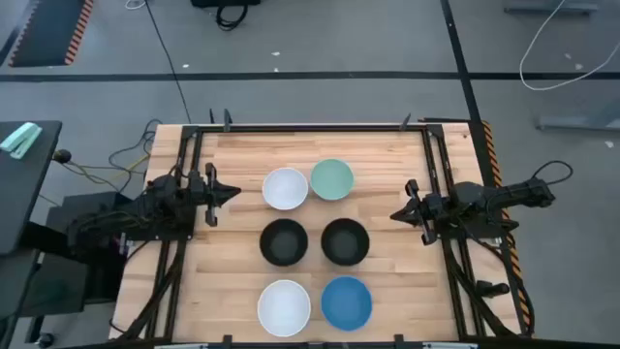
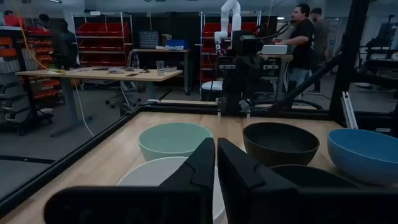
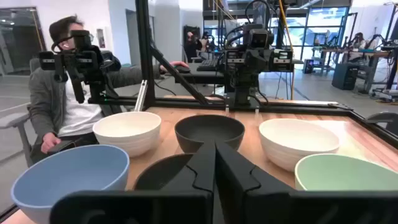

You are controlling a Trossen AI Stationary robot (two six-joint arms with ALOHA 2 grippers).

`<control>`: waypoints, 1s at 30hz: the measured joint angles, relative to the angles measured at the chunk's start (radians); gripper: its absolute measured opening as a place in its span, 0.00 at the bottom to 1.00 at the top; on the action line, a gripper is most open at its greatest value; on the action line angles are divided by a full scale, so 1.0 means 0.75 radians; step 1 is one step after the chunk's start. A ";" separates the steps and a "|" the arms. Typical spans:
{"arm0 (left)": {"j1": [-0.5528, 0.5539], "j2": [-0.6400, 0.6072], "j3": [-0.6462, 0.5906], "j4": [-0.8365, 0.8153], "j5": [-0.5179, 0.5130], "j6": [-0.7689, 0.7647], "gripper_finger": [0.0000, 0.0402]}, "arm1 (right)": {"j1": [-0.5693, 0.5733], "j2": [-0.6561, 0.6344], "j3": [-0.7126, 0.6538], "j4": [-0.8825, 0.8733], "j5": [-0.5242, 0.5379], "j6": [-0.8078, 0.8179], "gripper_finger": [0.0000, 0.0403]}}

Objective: Nest bowls inside each other

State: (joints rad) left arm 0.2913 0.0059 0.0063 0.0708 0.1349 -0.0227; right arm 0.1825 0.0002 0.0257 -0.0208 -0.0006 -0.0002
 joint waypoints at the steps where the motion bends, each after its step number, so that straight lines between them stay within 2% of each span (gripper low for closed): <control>1: 0.000 0.001 0.000 0.000 0.000 0.000 0.06 | 0.000 0.000 0.000 0.000 0.000 0.000 0.04; 11: 0.000 0.000 0.000 0.000 0.000 0.000 0.09 | 0.000 0.000 0.000 0.000 0.000 0.000 0.04; 23: 0.000 0.000 0.000 0.000 0.000 0.000 0.06 | 0.000 0.000 0.000 0.000 0.000 0.000 0.04; 30: 0.000 0.000 0.000 0.000 0.000 0.000 0.08 | 0.000 0.001 0.000 0.000 0.000 0.000 0.04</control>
State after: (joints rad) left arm 0.2914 0.0061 0.0063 0.0708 0.1349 -0.0227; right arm 0.1827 0.0006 0.0257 -0.0208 -0.0010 -0.0002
